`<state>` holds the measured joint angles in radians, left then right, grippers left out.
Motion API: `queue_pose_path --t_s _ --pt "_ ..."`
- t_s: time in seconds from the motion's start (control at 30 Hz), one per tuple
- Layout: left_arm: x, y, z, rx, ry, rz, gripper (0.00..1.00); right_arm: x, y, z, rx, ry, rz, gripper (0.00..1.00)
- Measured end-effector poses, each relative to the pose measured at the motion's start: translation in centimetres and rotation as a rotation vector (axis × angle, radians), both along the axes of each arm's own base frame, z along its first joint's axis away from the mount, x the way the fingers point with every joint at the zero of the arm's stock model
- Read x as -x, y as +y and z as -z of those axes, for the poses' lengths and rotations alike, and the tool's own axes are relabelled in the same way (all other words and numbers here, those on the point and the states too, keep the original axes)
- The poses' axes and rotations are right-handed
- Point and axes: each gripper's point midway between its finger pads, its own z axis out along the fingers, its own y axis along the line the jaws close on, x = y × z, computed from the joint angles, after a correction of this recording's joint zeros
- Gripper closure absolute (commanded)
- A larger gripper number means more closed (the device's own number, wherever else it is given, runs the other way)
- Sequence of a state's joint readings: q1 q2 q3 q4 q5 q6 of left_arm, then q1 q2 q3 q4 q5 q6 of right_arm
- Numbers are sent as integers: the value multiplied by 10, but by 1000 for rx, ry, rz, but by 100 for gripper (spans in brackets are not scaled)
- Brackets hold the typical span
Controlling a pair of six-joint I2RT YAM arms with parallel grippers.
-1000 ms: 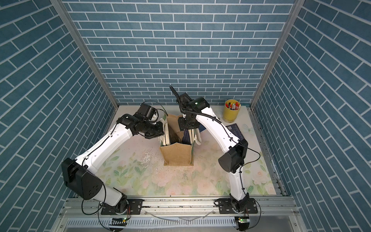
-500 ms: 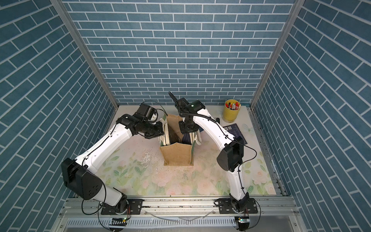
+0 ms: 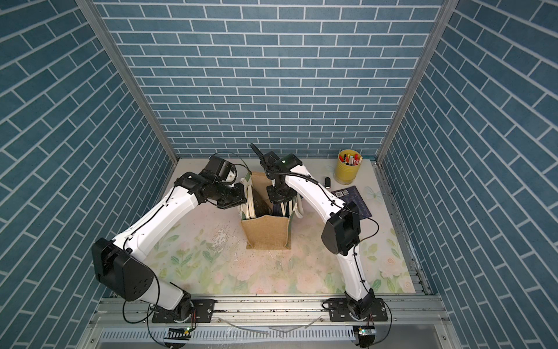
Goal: Take out the books from the canvas bag
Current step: Pick up the book from the canvas bag.
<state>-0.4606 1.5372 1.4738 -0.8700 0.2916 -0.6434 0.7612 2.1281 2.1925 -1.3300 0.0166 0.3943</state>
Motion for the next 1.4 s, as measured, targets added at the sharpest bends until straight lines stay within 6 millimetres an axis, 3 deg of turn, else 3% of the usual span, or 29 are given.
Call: queue_pose_path --t_s 0.27,0.43,0.6,0.87,1.13,1.4 --pt "0 0 0 1 0 0 95 -1 0 -2 -1 -9 -8 100" --pt "0 2 1 -2 1 -4 96 -6 6 -15 -34 -39 -7 100" --pt "0 5 2 -7 2 -14 96 -12 12 -46 -98 -103 -7 100" --pt "1 7 3 -9 3 -20 96 -5 5 -122 -214 -224 -6 100" --pt "0 7 3 -13 2 -21 96 -3 -25 -185 -367 -303 76 100" --pt "0 8 3 -15 2 -22 96 -32 -94 -247 -553 -435 287 100"
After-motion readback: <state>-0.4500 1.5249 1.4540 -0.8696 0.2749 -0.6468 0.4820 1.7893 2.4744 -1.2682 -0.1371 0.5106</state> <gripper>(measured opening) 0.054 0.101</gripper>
